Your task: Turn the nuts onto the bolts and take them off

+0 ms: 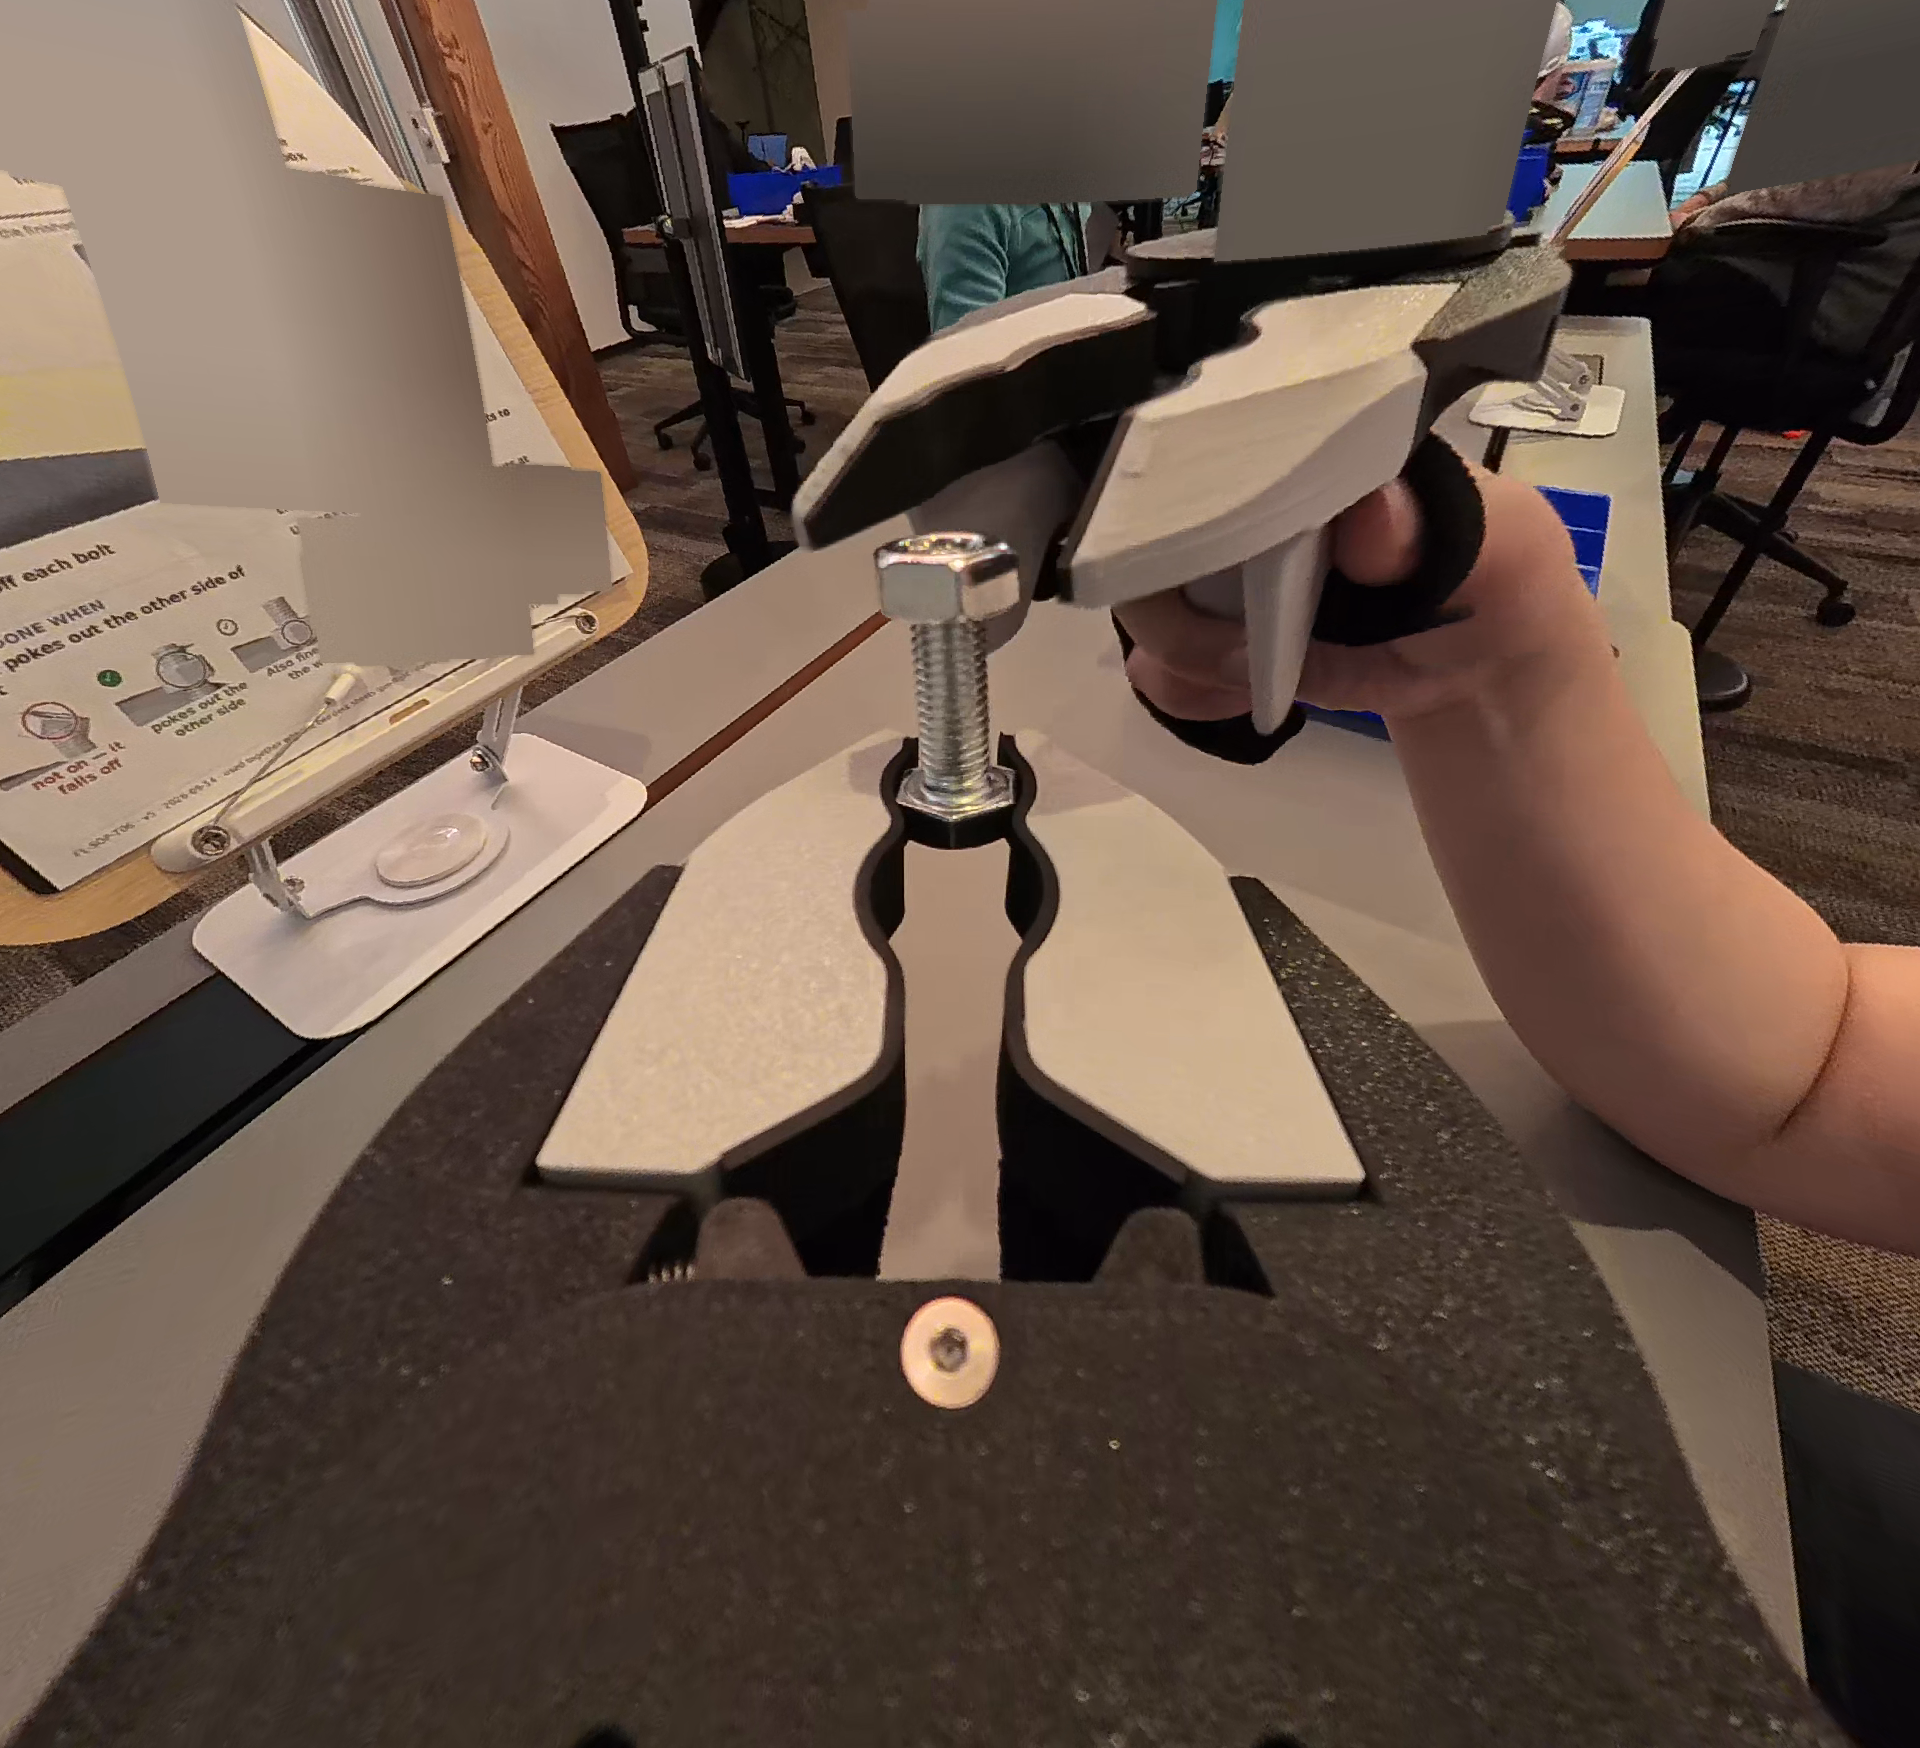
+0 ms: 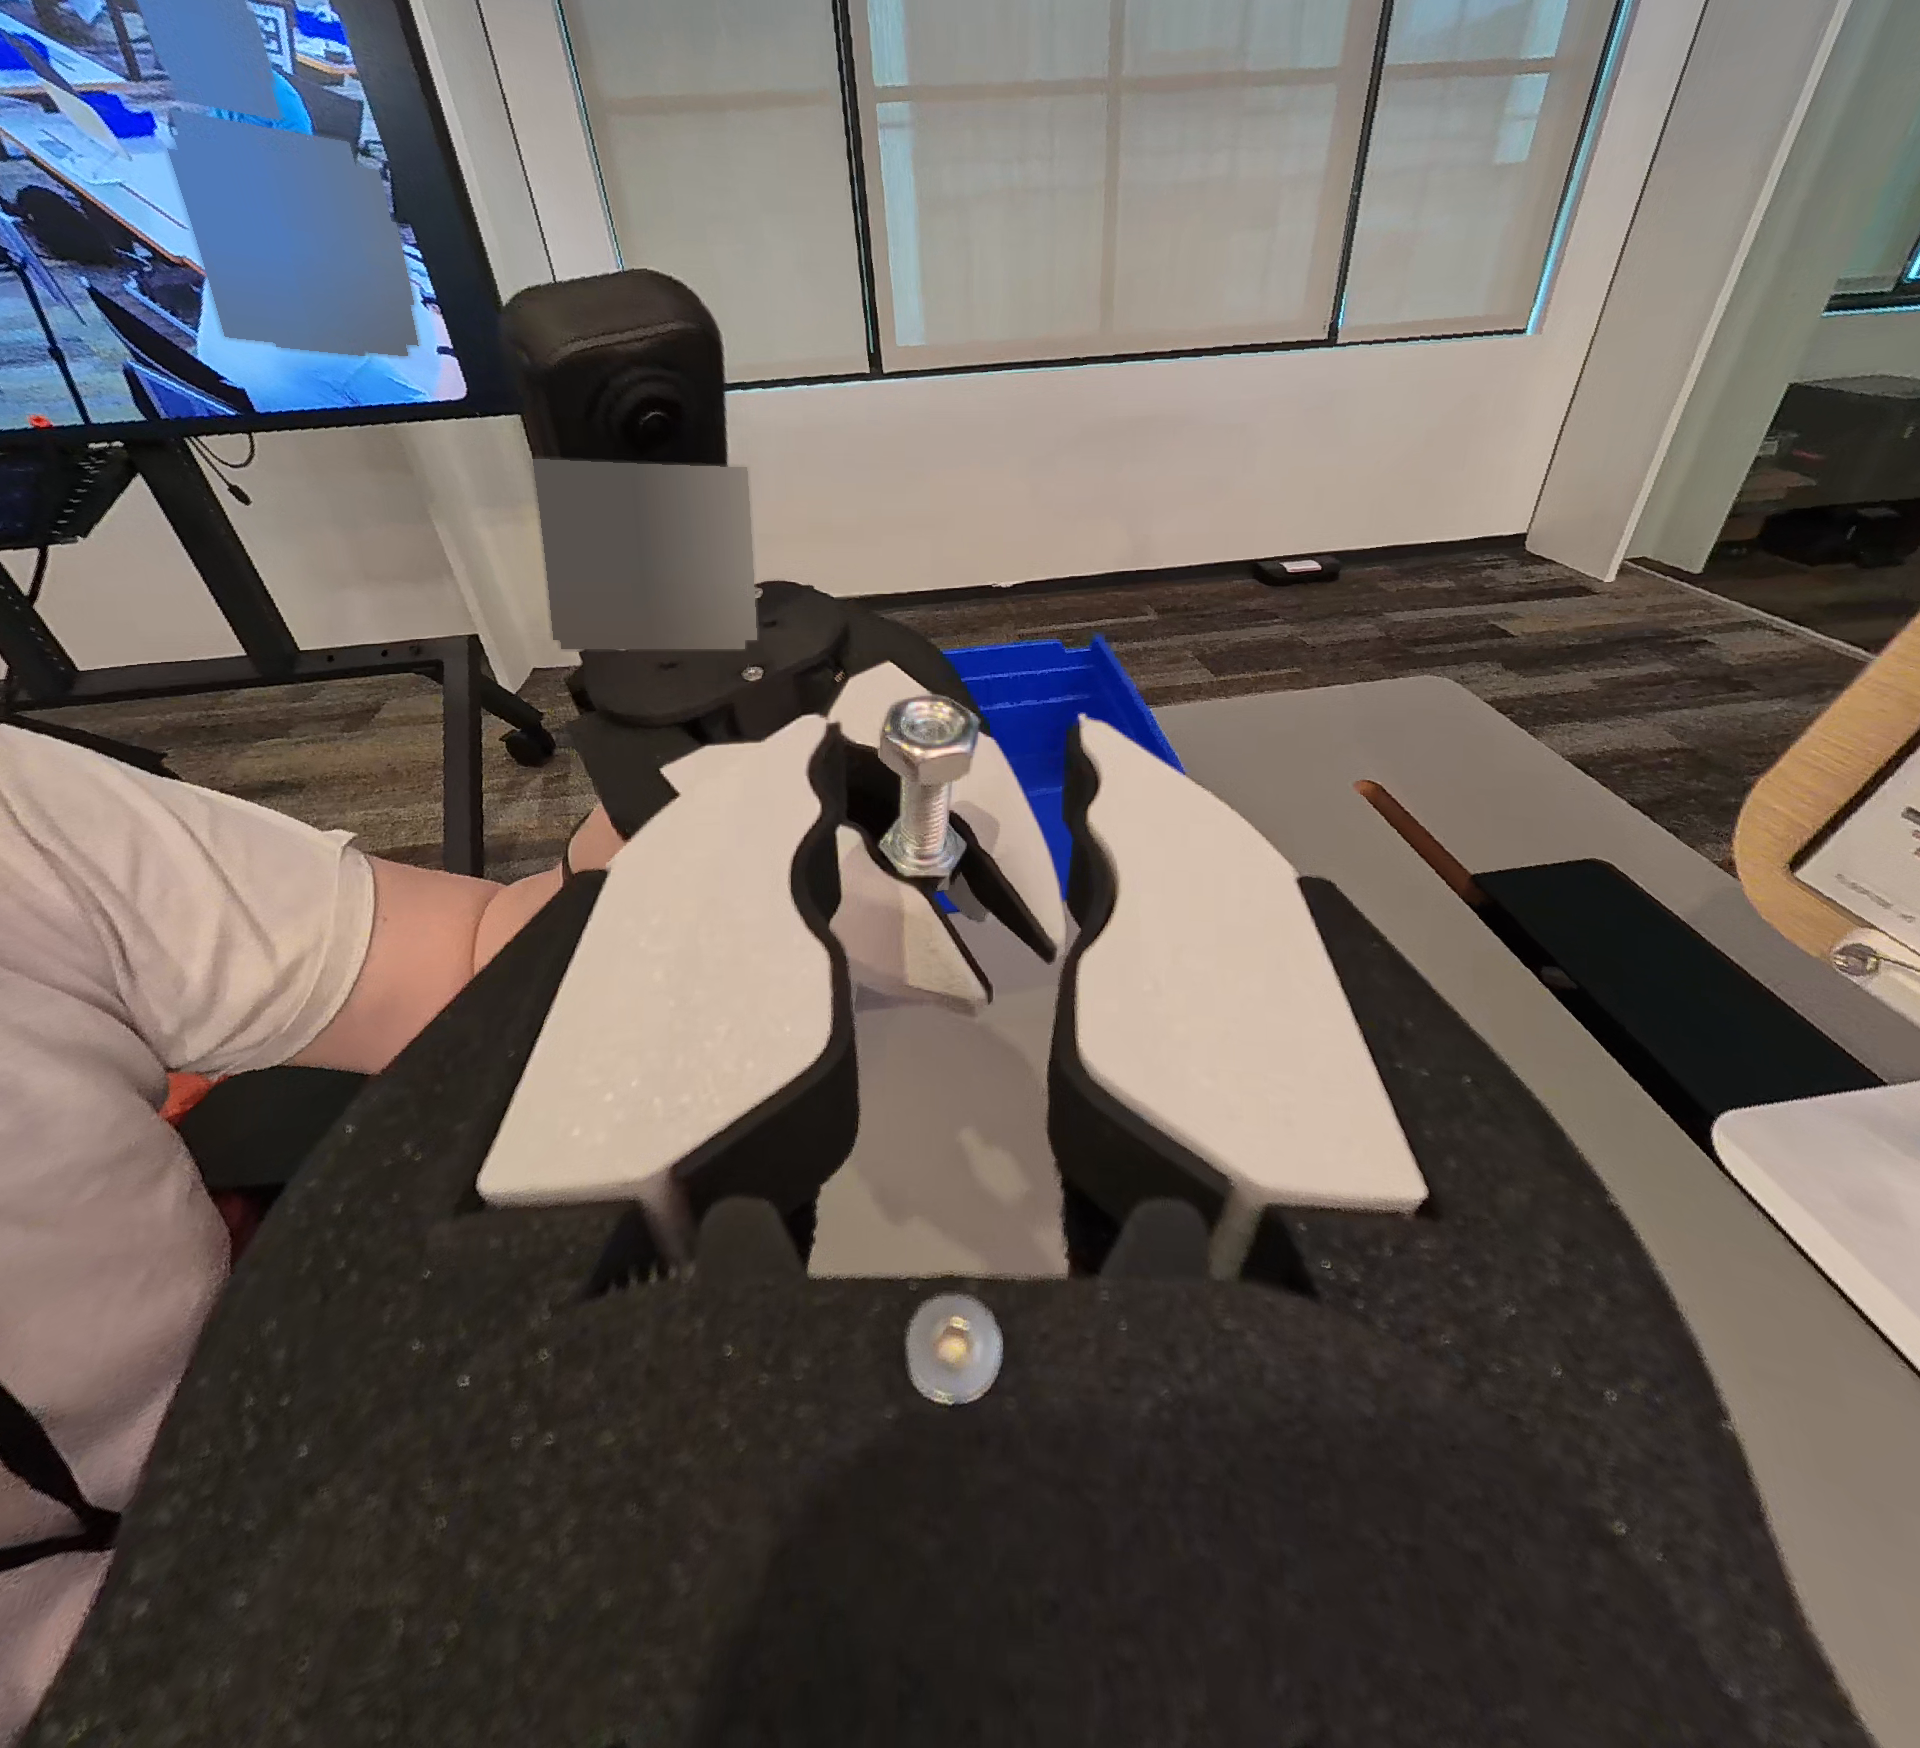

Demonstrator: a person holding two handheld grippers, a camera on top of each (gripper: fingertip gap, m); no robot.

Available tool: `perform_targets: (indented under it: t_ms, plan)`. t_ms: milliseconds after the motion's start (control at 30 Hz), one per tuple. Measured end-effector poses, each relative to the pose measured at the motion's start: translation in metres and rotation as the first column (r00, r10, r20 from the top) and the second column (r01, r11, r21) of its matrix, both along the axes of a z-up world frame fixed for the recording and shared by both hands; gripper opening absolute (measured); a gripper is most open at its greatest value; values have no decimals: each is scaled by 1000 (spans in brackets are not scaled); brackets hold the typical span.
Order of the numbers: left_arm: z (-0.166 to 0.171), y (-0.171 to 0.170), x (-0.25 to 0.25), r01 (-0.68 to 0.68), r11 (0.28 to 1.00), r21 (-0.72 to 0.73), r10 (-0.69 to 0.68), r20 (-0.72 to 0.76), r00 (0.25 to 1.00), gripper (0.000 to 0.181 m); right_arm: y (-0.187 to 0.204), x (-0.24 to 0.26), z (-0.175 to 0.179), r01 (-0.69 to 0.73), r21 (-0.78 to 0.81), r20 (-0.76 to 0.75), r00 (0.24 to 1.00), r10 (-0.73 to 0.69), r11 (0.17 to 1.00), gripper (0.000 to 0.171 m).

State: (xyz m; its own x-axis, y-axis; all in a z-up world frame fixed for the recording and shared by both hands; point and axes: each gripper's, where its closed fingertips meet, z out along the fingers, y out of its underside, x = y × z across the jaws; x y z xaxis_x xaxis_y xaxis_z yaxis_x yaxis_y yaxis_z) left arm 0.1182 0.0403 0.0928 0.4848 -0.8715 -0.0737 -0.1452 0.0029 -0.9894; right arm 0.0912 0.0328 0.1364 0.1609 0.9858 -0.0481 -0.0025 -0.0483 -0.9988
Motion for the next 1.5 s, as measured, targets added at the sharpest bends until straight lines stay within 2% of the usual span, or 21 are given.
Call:
perform_targets:
  t_ms: [700,867,1000,1100,1167,1233,1367,1500]
  plan:
    - [2,-2,-1,6,1000,0,-6,3,1000,14,6,11,-6,10,-27,35,999,-9,1000,41]
    - [-1,1,-1,-17,1000,9,17,-18,1000,14,-3,23,-4,28,-105,55,998,-23,994,41]
    - [-7,12,-4,-112,991,76,118,-79,990,14,6,24,-5,95,-259,135,989,-62,961,39]
    - [-13,15,-1,-130,988,82,138,-102,985,14,4,16,-7,130,-351,232,972,-48,927,36]
    - [-16,16,1,-133,988,76,141,-107,984,14,5,13,-13,194,-329,329,941,-80,924,26]
    - [-18,17,1,-133,988,74,141,-113,983,14,7,11,-16,232,-306,380,919,-105,923,28]
    - [-16,14,2,-125,989,75,133,-114,985,14,4,8,-25,256,-273,461,881,-107,927,22]
    - [-15,9,5,-87,994,66,94,-111,989,14,-1,8,-23,222,-206,478,873,-100,953,17]
